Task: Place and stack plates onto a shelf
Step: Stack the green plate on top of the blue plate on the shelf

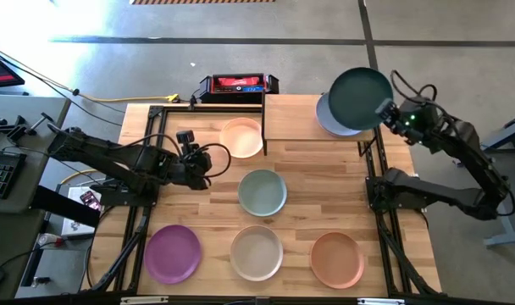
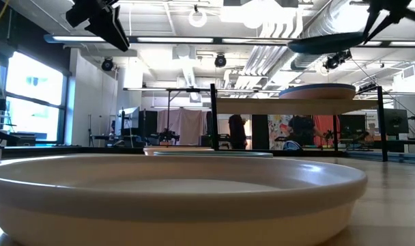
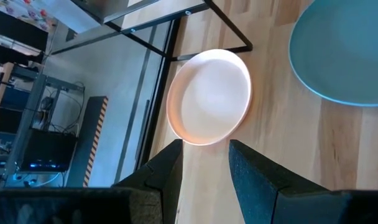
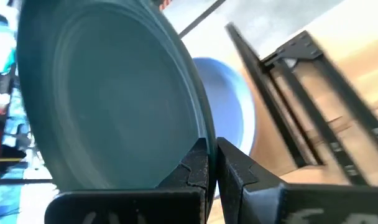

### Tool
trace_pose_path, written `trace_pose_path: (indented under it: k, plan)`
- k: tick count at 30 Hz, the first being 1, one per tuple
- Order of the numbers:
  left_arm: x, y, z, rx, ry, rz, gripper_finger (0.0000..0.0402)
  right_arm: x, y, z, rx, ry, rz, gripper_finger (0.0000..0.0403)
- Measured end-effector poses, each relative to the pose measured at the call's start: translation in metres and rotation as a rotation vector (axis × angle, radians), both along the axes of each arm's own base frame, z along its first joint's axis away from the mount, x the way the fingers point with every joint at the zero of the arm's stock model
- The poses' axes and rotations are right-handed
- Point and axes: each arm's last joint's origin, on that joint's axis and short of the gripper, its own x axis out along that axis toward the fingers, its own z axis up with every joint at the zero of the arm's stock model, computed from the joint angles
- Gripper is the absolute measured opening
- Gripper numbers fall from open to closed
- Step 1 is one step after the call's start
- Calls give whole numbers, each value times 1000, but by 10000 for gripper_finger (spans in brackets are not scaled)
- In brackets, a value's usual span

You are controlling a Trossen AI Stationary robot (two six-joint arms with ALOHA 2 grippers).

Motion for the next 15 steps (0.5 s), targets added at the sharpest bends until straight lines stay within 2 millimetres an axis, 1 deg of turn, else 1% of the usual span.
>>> trace_pose_path:
  k: [4,6,10,15]
  plan:
    - [0,4,0,-4,1,17,117,11,-3,-29,-14,-65,27,0]
    - [1,5,0,-16,4,17,117,17,-5,-40,-49,-112,47,0]
    - [1,5,-1,-41,10,8,117,25,-9,-43,-139,-206,72,0]
    - [1,5,-1,-43,10,7,117,26,-11,-48,-102,-233,-1,0]
